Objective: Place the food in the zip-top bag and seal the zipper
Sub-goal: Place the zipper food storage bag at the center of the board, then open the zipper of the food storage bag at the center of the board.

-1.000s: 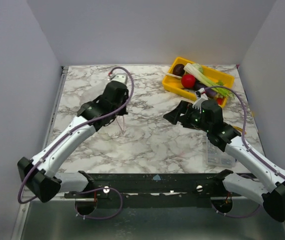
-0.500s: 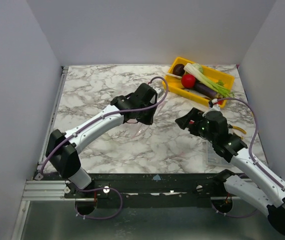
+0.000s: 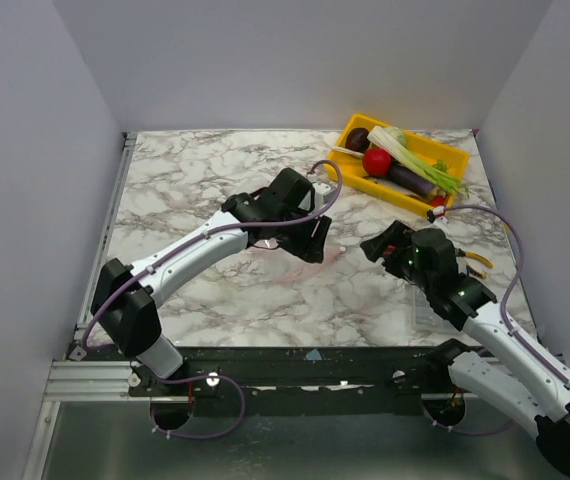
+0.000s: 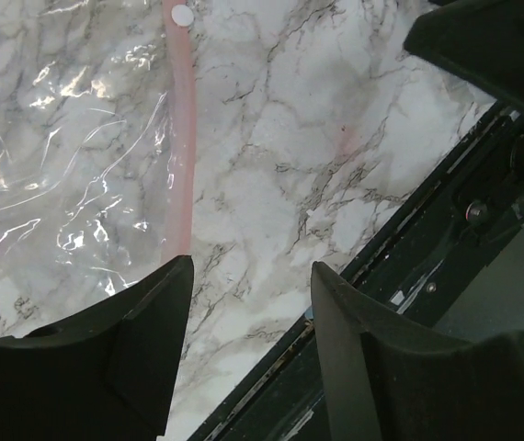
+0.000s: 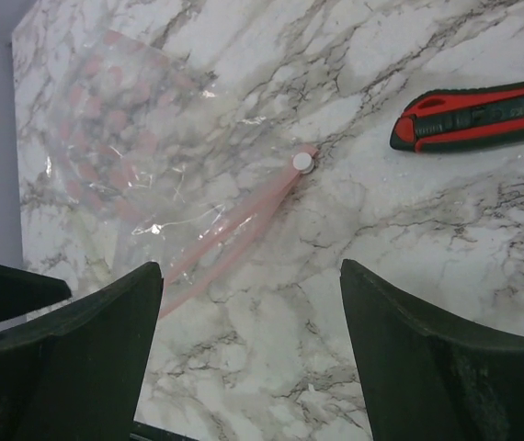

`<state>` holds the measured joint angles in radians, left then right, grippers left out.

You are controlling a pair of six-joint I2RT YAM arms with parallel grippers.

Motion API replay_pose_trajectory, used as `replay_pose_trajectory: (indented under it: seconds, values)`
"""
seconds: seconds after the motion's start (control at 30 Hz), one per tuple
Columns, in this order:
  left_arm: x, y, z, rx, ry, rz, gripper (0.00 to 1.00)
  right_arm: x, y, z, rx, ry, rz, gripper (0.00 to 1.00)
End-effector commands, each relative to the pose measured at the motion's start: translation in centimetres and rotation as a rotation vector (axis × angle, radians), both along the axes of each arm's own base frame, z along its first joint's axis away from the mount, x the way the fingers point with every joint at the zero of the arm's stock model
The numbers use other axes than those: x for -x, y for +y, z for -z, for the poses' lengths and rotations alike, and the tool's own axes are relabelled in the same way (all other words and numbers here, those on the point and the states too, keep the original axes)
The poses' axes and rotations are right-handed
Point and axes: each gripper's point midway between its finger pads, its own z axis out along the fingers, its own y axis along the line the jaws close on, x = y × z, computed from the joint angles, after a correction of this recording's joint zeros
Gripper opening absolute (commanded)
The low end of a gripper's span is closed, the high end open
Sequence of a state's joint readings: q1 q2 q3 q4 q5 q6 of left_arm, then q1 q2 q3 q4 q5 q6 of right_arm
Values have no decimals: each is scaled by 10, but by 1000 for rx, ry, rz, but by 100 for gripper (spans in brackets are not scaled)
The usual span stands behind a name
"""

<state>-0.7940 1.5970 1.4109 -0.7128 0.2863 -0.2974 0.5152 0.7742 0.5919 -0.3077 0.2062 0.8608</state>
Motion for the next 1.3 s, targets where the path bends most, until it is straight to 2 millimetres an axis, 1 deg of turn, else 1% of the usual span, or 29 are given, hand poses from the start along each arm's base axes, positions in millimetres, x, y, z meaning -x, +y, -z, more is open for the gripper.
replay_pose_trajectory:
  seconds: [0.0,0.03,0.1,0.17,0.2,0.27,0.4,0.47,0.63,0.77,0.87,0.9,0.93,0.97,1.0,1.03,1.07,1.13,1.17,1.2,1.27]
  values:
    - [-5,10,-20,6,-121,24,56,9,15,24,-56,82,-57,79]
    - [-8,11,-15,-11,-127,18,59,11,21,28,-81,93,-78,79]
    - [-16,13,-4,-71,-147,-8,60,13,24,34,-112,108,-80,79]
    - [-27,13,9,-156,-200,-21,60,15,24,39,-123,112,-71,79]
    - [-34,16,14,-222,-247,-33,60,15,22,40,-121,111,-65,79]
    - [-39,13,25,-333,-328,-8,60,17,16,41,-111,116,-42,79]
    - [-45,6,45,-474,-390,25,64,22,3,36,-104,92,9,79]
    - [-49,7,56,-532,-406,15,64,25,-4,31,-108,69,34,79]
    - [-55,5,74,-649,-457,20,65,33,-14,27,-119,43,62,79]
    - [-63,6,89,-708,-488,20,63,36,-17,25,-120,30,67,79]
    - [-67,7,96,-727,-497,18,58,36,-18,26,-115,33,70,79]
    - [-69,9,96,-738,-507,8,54,36,-18,26,-115,34,71,79]
    - [-70,10,96,-741,-514,3,44,36,-18,27,-112,38,70,79]
    - [-71,10,93,-736,-520,-9,31,36,-17,27,-112,40,67,79]
    - [-72,12,87,-728,-521,-33,14,36,-17,29,-109,48,64,79]
    - [-71,13,80,-699,-514,-60,0,37,-15,31,-106,57,56,79]
    - [-70,13,72,-660,-503,-87,0,37,-14,34,-100,69,50,79]
    - [-66,13,46,-518,-461,-159,0,37,-11,38,-97,82,34,80]
    - [-65,14,35,-439,-426,-206,0,37,-6,37,-105,79,3,81]
    - [-60,15,24,-347,-384,-244,0,35,3,29,-115,46,-52,82]
    - [-53,19,5,-182,-323,-315,0,35,26,8,-149,-28,-193,88]
